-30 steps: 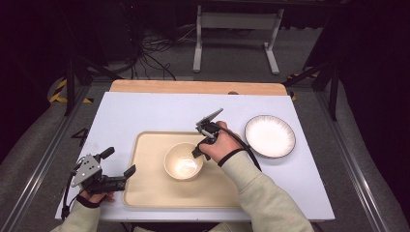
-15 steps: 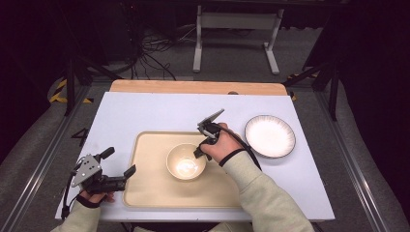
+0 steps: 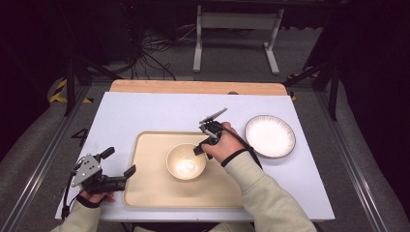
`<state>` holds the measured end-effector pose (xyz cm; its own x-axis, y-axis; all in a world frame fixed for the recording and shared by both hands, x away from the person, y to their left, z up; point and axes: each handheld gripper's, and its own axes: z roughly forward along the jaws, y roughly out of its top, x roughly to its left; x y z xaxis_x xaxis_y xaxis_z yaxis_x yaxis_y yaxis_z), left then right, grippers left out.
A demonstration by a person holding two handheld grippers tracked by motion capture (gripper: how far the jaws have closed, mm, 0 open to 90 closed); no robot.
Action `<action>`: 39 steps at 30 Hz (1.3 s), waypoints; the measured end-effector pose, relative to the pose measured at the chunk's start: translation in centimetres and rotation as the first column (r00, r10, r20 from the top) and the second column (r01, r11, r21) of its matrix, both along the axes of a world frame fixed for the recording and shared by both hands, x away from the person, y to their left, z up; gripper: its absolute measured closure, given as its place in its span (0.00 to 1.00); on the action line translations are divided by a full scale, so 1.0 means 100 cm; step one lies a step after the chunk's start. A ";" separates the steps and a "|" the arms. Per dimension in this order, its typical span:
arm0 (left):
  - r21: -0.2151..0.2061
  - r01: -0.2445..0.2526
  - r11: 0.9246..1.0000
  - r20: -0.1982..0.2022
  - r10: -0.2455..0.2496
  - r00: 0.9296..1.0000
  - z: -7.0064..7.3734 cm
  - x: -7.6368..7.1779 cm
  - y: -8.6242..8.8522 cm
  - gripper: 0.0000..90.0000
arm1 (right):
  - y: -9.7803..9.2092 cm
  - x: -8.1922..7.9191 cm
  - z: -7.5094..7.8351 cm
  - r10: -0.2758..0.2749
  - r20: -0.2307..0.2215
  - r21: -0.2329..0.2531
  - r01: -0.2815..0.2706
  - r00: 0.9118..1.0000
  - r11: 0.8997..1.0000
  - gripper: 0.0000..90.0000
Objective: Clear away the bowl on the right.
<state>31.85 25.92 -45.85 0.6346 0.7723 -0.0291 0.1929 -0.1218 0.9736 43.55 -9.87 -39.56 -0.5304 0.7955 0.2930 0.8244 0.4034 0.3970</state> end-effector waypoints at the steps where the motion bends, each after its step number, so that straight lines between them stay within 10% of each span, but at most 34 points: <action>1: 0.000 0.000 1.000 0.000 0.000 1.000 0.000 0.000 0.000 0.00 | 0.000 -0.002 0.001 0.003 0.022 0.006 -0.003 1.000 1.000 0.68; 7: 0.000 0.000 1.000 0.000 0.000 1.000 0.000 0.000 0.000 0.00 | -0.004 -0.010 0.007 0.040 0.128 0.029 -0.044 0.991 0.999 0.57; 16: 0.002 0.000 1.000 0.000 0.000 1.000 0.000 0.000 0.000 0.00 | -0.015 -0.023 0.013 0.110 0.326 0.073 -0.141 0.939 0.987 0.42; 23: -0.001 0.001 1.000 0.000 -0.001 1.000 0.000 0.000 0.000 0.00 | -0.027 -0.031 0.018 0.131 0.384 0.102 -0.183 0.914 0.978 0.38; 30: 0.000 0.000 1.000 0.000 0.000 1.000 0.000 0.000 0.000 0.00 | -0.040 -0.039 0.021 0.156 0.493 0.140 -0.255 0.856 0.957 0.30; 36: -0.002 -0.002 1.000 -0.002 0.002 1.000 0.000 0.000 0.000 0.00 | -0.053 -0.047 0.021 0.193 0.597 0.145 -0.341 0.778 0.929 0.27; 39: -0.001 -0.004 1.000 -0.003 0.004 1.000 0.000 0.000 0.000 0.00 | -0.059 -0.049 0.021 0.182 0.615 0.161 -0.348 0.767 0.923 0.26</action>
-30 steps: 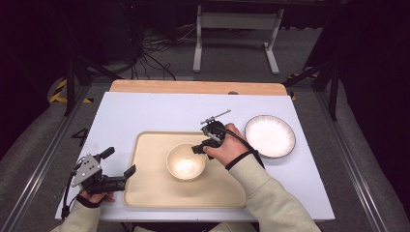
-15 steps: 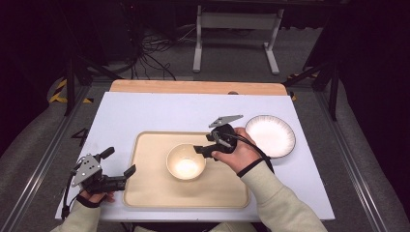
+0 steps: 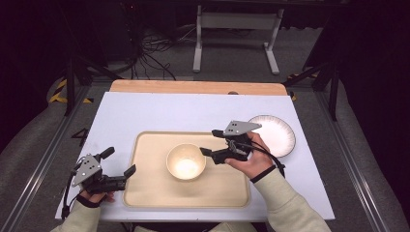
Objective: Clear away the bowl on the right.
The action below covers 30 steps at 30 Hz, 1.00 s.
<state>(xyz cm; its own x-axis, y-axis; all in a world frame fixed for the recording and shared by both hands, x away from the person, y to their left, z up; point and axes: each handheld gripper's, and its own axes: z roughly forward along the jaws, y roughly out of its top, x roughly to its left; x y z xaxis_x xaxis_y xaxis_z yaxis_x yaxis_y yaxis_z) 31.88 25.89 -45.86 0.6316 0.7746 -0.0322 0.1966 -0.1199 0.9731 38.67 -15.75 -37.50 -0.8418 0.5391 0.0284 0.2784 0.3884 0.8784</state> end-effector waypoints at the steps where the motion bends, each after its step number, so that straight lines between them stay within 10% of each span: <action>1: 0.001 0.000 1.000 0.000 0.000 1.000 0.000 0.000 0.000 0.00 | -0.002 -0.001 0.000 -0.002 0.005 0.000 0.002 1.000 1.000 0.26; 30: -0.014 -0.003 1.000 -0.009 0.002 1.000 0.000 0.001 0.002 0.00 | -0.073 -0.022 -0.008 -0.106 0.131 0.123 0.090 0.986 0.988 0.25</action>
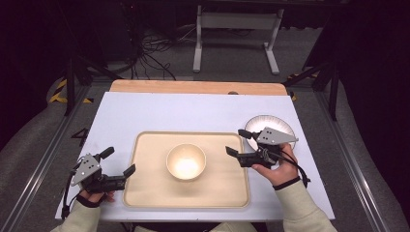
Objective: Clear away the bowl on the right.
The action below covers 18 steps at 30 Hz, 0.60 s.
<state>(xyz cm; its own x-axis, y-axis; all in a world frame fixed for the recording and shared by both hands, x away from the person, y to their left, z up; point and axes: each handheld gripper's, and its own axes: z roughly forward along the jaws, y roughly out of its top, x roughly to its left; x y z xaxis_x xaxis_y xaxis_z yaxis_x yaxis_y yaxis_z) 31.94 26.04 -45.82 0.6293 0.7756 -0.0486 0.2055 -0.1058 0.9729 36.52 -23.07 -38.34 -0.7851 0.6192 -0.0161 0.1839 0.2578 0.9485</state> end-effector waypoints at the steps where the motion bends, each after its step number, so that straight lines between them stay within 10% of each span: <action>1: -0.002 0.002 1.000 -0.001 -0.002 1.000 0.000 0.000 0.000 0.00 | -0.001 -0.001 -0.001 0.000 0.008 -0.002 0.000 1.000 1.000 0.25; 18: -0.009 -0.001 1.000 -0.007 0.001 1.000 0.000 0.000 0.001 0.00 | -0.026 -0.022 -0.024 -0.082 0.124 0.015 0.081 0.989 0.997 0.22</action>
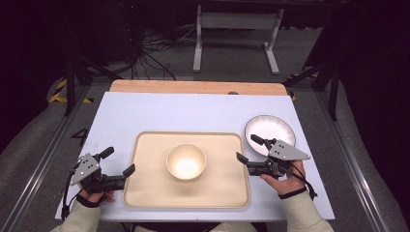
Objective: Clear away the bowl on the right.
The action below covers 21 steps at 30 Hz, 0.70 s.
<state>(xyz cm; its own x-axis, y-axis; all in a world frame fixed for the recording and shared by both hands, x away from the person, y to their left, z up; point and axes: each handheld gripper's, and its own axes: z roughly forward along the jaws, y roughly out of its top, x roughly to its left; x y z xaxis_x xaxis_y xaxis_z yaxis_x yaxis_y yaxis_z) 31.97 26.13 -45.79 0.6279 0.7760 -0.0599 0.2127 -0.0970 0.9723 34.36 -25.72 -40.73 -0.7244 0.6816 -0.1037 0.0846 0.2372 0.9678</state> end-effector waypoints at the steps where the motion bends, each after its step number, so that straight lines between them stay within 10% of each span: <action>1: -0.001 0.002 1.000 0.000 -0.002 1.000 0.000 0.000 0.000 0.00 | -0.001 -0.001 -0.001 0.001 0.003 0.004 -0.001 1.000 1.000 0.22; 21: -0.003 0.002 1.000 0.000 -0.002 1.000 0.000 0.000 0.000 0.00 | -0.017 -0.006 -0.031 -0.112 -0.023 0.023 0.112 0.993 0.993 0.24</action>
<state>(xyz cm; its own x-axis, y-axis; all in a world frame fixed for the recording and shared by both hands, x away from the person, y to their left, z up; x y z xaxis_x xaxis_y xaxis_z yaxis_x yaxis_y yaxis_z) 32.00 26.18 -45.78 0.6292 0.7747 -0.0625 0.2127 -0.0943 0.9725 33.78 -27.45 -43.84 -0.6451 0.7608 -0.0711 0.1305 0.2013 0.9708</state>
